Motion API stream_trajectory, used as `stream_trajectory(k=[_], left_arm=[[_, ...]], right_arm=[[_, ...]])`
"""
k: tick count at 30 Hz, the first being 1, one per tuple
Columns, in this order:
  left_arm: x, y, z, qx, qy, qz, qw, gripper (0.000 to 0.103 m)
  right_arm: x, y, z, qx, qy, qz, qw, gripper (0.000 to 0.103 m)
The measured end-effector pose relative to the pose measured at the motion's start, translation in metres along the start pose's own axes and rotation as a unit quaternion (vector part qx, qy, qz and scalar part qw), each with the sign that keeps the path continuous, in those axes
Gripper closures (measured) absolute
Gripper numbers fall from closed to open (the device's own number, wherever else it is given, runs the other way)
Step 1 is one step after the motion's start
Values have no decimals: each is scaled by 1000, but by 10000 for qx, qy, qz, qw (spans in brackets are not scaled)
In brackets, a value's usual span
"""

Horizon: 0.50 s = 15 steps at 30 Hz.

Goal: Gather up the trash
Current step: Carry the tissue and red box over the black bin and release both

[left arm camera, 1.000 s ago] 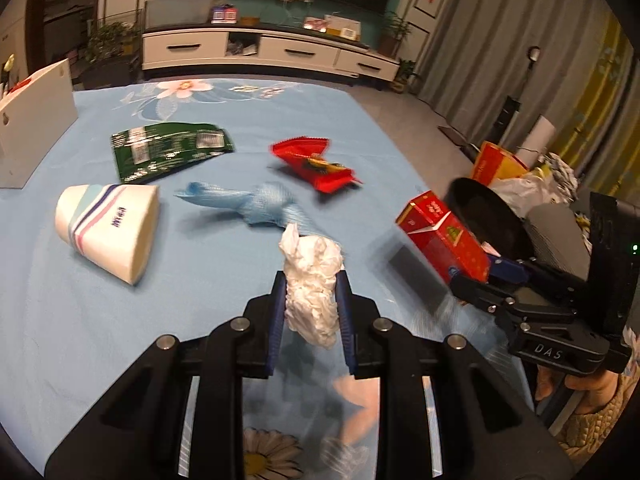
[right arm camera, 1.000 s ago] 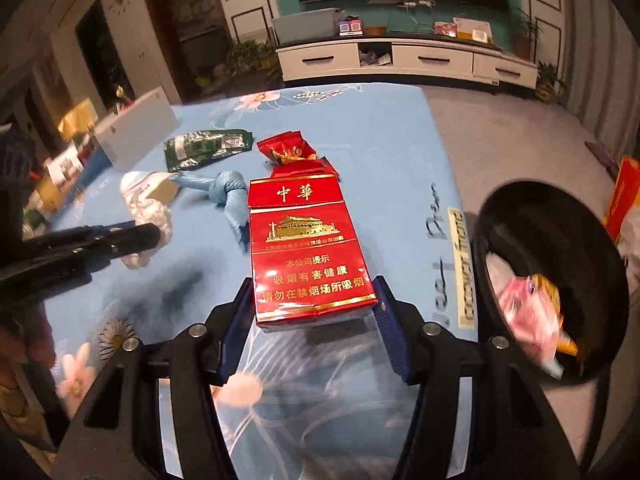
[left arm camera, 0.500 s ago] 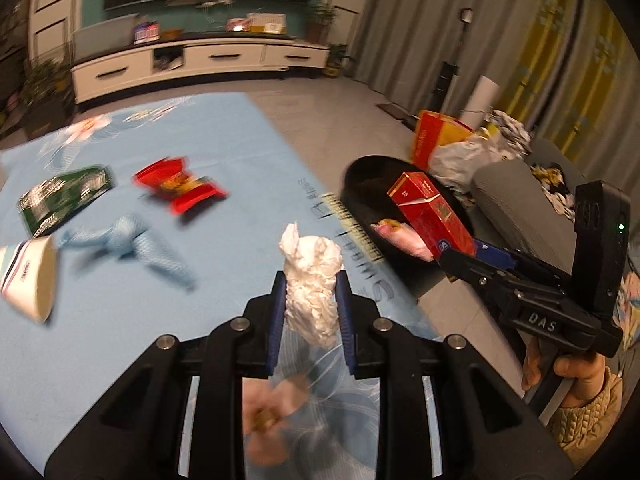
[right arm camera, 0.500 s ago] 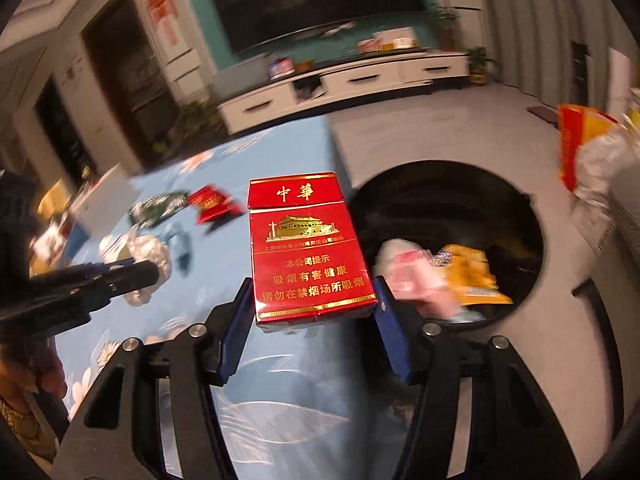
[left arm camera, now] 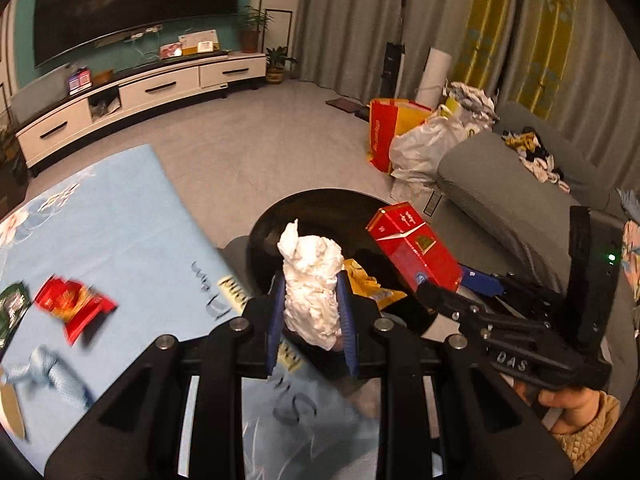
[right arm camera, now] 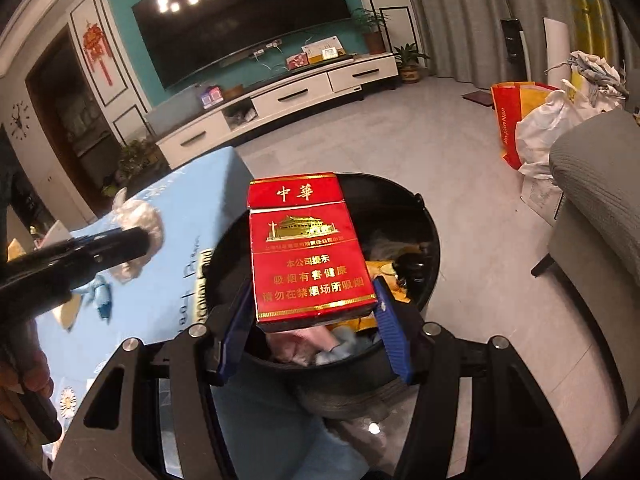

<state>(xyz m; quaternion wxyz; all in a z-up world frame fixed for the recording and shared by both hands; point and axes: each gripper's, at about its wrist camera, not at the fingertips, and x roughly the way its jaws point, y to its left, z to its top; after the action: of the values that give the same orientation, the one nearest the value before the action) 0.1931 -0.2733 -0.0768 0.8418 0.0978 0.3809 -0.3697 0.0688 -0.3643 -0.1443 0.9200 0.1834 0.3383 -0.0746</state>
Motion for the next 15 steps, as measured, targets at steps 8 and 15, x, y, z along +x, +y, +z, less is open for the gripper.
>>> stream_trajectory(k=[8, 15], left_arm=[[55, -7, 13, 122, 385, 49, 9992, 76], [89, -4, 17, 71, 626, 151, 9979, 61]], right_arm=[[32, -7, 9, -146, 185, -266, 9994, 45], [48, -9, 17, -241, 271, -477, 9982, 42]])
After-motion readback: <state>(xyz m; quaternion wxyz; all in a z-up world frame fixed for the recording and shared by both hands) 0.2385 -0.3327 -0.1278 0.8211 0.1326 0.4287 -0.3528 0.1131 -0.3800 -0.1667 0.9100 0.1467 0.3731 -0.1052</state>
